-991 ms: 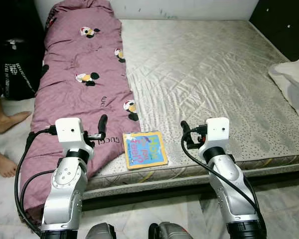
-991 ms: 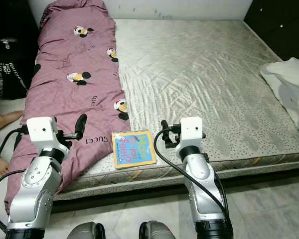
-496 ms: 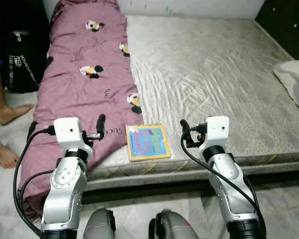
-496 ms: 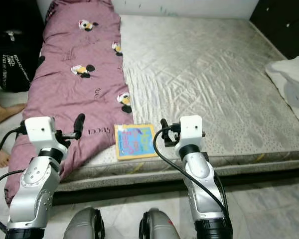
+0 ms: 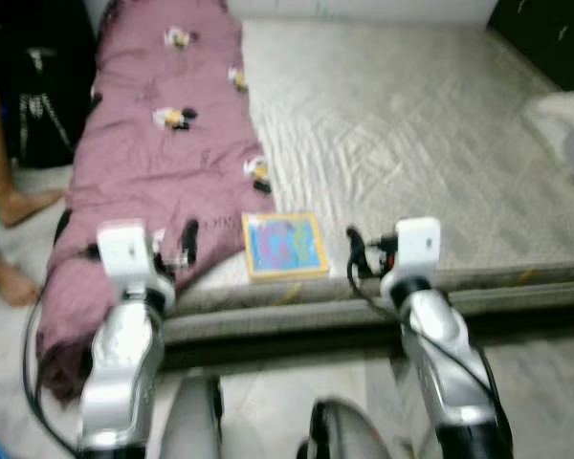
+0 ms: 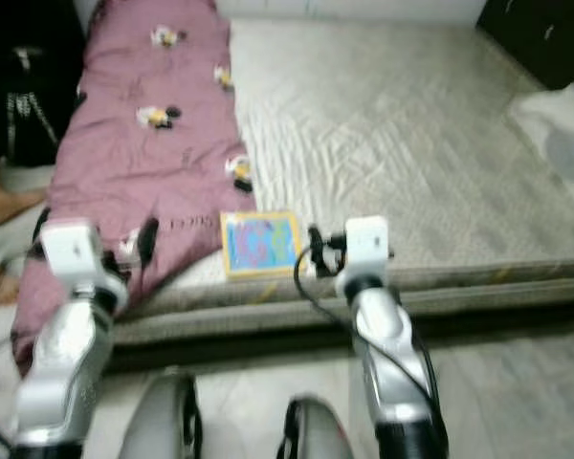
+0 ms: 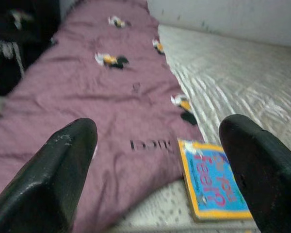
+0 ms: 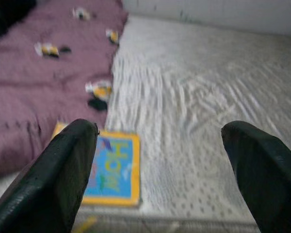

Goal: Clean up the room

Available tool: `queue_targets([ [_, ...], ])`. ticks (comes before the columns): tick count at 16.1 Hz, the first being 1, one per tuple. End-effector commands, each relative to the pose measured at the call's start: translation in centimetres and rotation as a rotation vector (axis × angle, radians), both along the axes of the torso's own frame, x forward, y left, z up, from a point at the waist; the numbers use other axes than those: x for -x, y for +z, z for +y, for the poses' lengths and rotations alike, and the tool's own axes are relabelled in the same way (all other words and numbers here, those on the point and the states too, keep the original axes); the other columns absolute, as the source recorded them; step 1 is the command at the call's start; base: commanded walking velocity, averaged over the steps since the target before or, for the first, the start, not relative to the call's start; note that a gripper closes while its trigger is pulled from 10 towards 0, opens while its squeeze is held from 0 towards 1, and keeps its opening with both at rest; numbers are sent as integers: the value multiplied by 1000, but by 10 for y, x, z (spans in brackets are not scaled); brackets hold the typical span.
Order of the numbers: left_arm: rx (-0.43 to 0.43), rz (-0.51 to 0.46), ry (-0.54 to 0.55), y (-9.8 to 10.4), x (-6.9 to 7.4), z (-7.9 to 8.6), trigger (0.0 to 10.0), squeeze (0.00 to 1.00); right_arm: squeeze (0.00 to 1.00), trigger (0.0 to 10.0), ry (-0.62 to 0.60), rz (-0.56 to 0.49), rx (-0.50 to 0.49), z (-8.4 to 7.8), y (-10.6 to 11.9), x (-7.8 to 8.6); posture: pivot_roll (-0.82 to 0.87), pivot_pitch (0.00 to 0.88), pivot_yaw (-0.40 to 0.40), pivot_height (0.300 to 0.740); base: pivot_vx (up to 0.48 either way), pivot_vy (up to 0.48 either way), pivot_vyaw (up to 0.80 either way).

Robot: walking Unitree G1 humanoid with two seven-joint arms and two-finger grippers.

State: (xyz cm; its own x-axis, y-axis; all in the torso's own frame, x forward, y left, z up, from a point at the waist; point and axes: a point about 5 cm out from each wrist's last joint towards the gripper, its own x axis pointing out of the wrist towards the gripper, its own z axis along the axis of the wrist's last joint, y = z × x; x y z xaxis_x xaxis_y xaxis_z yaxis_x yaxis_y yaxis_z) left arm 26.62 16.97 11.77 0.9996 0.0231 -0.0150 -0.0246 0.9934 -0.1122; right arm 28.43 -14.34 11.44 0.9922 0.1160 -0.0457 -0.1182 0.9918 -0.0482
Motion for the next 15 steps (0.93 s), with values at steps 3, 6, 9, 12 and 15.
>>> queue_targets([
  [3,-2,-24,-24,6,-2,-1,10000,0,0,10000,2,-16,6,0,4,0,-39,126,-68,658,0,0,0],
  [6,2,-28,-33,6,-2,-2,10000,0,0,10000,1,-15,8,-1,4,0,-40,126,-68,658,307,0,0],
  [9,5,-27,-40,6,0,-4,10000,0,0,10000,3,-15,8,0,4,0,-41,127,-69,658,346,0,0],
  [12,6,-27,-41,6,0,-4,10000,0,0,10000,6,-14,8,0,4,0,-40,127,-70,658,359,0,0],
  [15,8,-30,-44,6,0,-4,10000,0,0,10000,7,-15,9,0,4,-1,-38,125,-72,658,395,0,0],
])
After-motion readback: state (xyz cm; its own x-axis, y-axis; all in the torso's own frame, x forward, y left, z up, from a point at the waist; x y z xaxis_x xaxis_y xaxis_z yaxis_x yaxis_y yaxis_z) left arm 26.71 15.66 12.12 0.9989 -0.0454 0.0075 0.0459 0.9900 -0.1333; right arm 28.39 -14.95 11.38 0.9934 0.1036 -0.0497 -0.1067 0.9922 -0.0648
